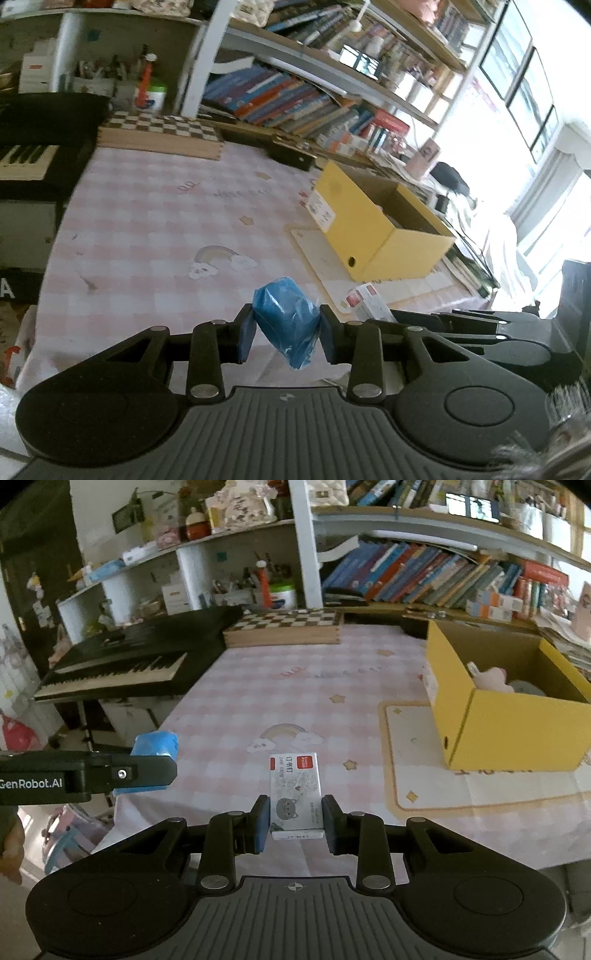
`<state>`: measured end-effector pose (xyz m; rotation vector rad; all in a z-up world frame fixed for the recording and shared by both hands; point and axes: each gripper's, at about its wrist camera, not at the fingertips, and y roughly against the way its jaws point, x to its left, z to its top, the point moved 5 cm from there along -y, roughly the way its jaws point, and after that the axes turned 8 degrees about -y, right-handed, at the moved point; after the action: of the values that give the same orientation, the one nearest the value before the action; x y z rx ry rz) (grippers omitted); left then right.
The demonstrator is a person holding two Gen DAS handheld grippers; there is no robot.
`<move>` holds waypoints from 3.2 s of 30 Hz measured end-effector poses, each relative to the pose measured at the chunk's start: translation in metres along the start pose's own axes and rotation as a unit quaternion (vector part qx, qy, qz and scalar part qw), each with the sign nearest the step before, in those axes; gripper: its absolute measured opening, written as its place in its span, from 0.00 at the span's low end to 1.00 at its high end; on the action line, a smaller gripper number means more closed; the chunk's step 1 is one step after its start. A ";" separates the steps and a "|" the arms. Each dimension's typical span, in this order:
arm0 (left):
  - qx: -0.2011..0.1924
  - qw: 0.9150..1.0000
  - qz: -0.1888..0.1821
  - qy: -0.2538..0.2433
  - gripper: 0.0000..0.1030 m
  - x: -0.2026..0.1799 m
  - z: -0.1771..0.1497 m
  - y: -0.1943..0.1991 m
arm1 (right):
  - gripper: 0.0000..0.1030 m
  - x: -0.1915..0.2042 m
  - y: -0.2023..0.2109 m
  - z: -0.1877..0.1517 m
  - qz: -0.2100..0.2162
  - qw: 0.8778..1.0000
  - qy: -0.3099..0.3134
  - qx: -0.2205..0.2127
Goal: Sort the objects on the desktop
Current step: 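Lift the blue bag and white card box and carry them toward the yellow box, then lower the blue bag with the left gripper while the right lowers the card box into the box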
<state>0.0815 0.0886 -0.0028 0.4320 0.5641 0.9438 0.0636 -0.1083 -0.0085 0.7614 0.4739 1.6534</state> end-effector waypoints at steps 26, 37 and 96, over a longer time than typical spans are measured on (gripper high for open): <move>0.078 0.987 -0.118 -0.080 0.32 -0.103 0.000 -0.082 | 0.29 -0.105 0.038 -0.032 -0.092 0.991 -0.098 0.014; 0.097 0.984 -0.121 -0.089 0.32 -0.165 0.011 -0.128 | 0.29 -0.172 0.043 -0.022 -0.087 0.990 -0.109 0.032; 0.078 0.988 0.084 -0.106 0.31 -0.220 0.138 -0.331 | 0.29 -0.311 -0.091 0.189 0.005 0.998 0.062 0.011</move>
<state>0.2745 -0.2840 -0.0286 0.7207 0.4122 1.0032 0.2893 -0.4081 -0.0064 0.6815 0.5774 1.7131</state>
